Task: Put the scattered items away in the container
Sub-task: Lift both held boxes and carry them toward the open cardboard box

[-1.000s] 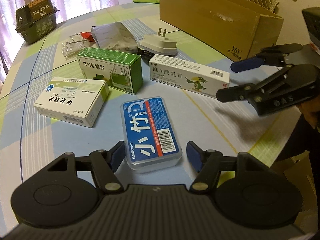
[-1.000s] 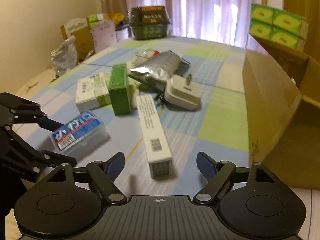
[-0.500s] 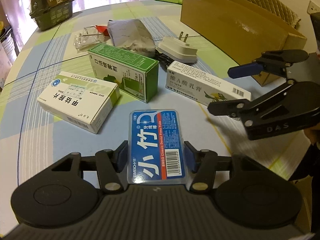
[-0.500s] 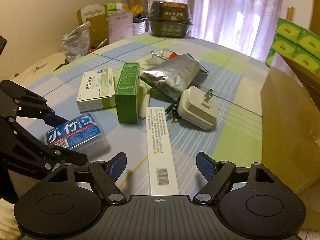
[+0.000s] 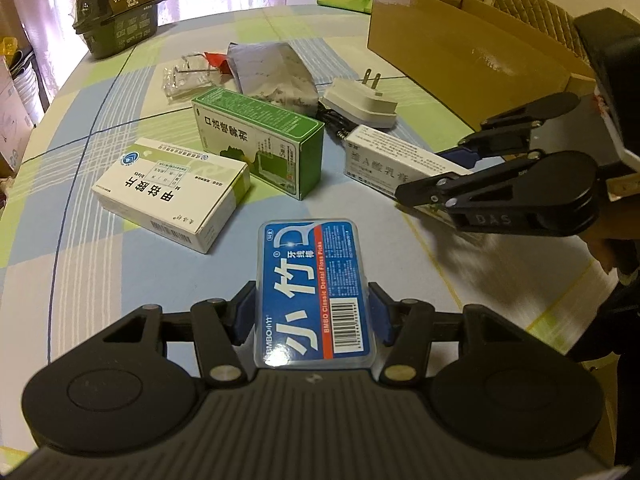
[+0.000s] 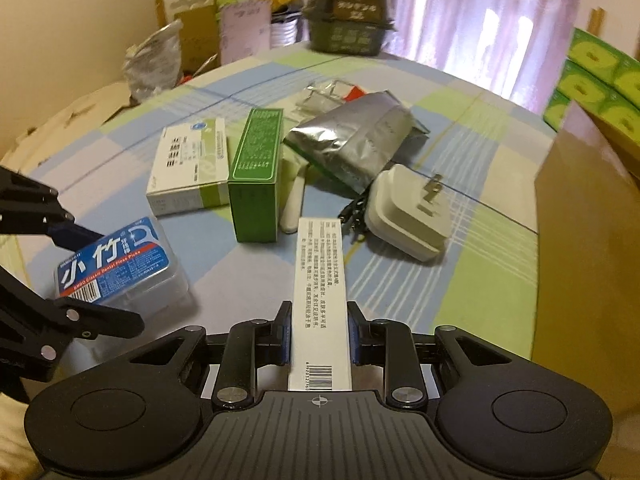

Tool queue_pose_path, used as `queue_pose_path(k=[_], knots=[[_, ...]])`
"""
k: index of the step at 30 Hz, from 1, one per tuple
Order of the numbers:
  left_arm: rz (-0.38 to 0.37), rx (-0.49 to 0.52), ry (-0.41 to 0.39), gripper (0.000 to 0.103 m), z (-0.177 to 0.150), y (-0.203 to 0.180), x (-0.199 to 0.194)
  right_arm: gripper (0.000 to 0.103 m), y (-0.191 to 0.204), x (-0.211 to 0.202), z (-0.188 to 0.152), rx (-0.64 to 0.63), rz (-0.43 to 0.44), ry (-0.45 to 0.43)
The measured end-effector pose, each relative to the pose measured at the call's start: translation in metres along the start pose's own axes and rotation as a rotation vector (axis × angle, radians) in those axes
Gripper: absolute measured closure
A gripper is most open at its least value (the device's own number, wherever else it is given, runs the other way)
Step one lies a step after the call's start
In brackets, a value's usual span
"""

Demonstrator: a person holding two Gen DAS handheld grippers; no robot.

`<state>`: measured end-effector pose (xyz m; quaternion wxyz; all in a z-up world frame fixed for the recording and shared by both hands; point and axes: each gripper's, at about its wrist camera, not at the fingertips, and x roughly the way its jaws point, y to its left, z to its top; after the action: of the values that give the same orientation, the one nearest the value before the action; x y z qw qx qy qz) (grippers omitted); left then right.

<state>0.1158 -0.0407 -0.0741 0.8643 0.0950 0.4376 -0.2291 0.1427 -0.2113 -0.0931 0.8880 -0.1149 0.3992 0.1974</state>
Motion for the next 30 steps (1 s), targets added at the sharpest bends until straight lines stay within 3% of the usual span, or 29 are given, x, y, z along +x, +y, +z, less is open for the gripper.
queue_pose_path(k=[8, 18, 30], knots=[[-0.011, -0.005, -0.02, 0.051, -0.002, -0.011, -0.018, 0.074, -0.004, -0.034, -0.015, 0.154, -0.013, 0.008], [-0.032, -0.014, -0.04, 0.051, -0.01, -0.025, -0.039, 0.074, -0.005, -0.068, -0.045, 0.255, -0.05, 0.018], [-0.045, -0.009, -0.065, 0.051, -0.003, -0.036, -0.05, 0.074, -0.01, -0.1, -0.039, 0.324, -0.053, -0.052]])
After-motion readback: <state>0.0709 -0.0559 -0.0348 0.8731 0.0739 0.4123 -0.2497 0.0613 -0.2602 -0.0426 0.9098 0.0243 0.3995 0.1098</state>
